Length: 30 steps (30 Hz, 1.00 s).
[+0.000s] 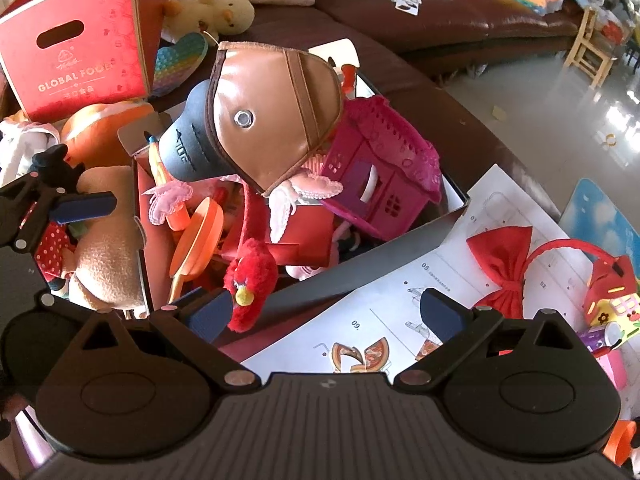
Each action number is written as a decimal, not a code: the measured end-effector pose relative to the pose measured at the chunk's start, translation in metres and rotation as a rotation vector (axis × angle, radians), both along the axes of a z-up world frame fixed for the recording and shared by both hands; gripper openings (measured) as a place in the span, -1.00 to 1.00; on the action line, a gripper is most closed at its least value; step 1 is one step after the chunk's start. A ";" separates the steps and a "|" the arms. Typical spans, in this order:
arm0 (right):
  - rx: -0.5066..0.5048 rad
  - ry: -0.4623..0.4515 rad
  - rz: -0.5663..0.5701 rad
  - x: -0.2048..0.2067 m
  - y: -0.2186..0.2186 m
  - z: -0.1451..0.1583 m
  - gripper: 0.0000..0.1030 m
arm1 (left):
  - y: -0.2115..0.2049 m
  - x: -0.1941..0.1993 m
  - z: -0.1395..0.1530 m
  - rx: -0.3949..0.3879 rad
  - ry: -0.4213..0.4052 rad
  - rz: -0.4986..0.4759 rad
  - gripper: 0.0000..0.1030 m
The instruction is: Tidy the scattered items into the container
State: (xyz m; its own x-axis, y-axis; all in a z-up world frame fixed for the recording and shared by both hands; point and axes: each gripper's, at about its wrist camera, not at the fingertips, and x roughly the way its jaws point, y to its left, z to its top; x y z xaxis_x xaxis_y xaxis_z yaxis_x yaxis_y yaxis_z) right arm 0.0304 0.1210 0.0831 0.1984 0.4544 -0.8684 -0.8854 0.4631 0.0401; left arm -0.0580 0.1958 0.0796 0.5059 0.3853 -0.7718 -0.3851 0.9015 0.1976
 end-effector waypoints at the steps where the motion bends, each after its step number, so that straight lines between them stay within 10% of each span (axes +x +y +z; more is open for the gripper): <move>1: 0.000 0.002 0.002 0.000 0.000 0.000 0.95 | -0.001 0.000 0.001 -0.004 -0.001 -0.003 0.99; 30: -0.061 0.009 0.070 -0.002 0.003 -0.007 0.96 | -0.009 -0.003 -0.001 0.013 0.033 -0.076 0.99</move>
